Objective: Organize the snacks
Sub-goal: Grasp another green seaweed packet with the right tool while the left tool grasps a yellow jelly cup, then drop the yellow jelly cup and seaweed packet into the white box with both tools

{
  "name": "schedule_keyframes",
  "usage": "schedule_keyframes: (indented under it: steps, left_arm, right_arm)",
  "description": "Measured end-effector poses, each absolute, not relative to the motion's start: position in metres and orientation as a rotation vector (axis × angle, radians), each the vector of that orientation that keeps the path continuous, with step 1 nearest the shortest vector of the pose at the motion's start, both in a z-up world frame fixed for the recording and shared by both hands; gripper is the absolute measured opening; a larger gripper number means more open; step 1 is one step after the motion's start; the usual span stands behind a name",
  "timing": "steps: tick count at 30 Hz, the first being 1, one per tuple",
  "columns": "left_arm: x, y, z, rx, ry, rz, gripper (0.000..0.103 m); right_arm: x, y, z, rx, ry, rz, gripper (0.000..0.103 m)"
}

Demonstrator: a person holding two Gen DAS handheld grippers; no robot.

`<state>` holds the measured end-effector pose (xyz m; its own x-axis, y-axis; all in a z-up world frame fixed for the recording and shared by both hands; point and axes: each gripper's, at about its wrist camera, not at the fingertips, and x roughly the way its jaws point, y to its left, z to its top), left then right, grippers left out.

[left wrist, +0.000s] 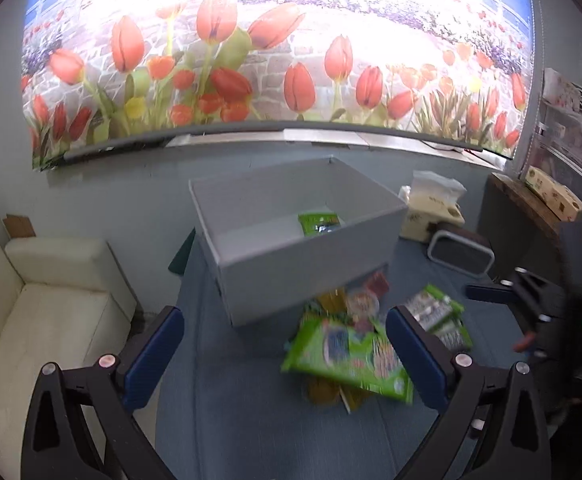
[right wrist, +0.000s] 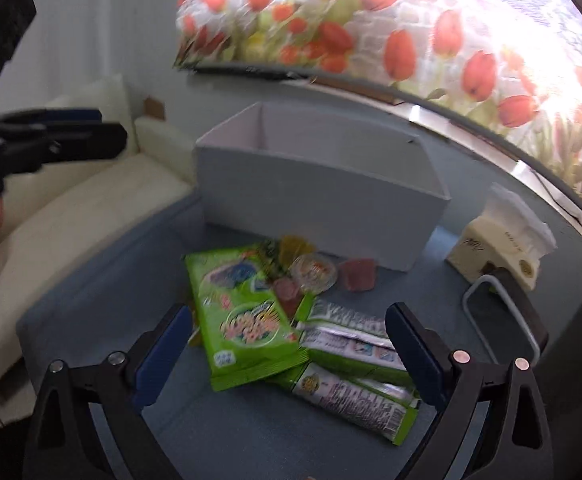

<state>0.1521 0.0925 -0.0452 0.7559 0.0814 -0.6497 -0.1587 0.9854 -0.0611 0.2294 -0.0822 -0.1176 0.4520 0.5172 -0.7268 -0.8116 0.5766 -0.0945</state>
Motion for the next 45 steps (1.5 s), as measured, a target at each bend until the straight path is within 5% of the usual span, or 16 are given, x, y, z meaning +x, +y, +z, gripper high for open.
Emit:
schedule_keyframes:
  steps: [13,15,16,41,43,45]
  left_arm:
    - [0.077,0.088,-0.074,-0.122,0.753,0.117,0.103]
    - [0.079,0.089,-0.076,-0.111,0.757,0.117,0.103]
    - [0.081,0.088,-0.077,-0.109,0.76,0.113,0.103]
    - [0.2,0.066,-0.179,-0.015,0.905,0.105,0.102]
    - [0.205,0.066,-0.187,-0.005,0.915,0.093,0.095]
    - [0.21,0.067,-0.195,0.012,0.944,0.102,0.073]
  right_arm:
    - [0.262,-0.017,-0.189,-0.586,0.915,0.95,0.098]
    - [0.269,-0.019,-0.191,-0.524,0.95,0.973,0.078]
    - [0.27,-0.021,-0.191,-0.511,0.954,0.972,0.078]
    - [0.164,-0.194,-0.087,-0.264,0.769,0.709,0.076]
    - [0.158,-0.199,-0.086,-0.223,0.771,0.694,0.076]
    - [0.153,-0.206,-0.086,-0.193,0.771,0.692,0.076]
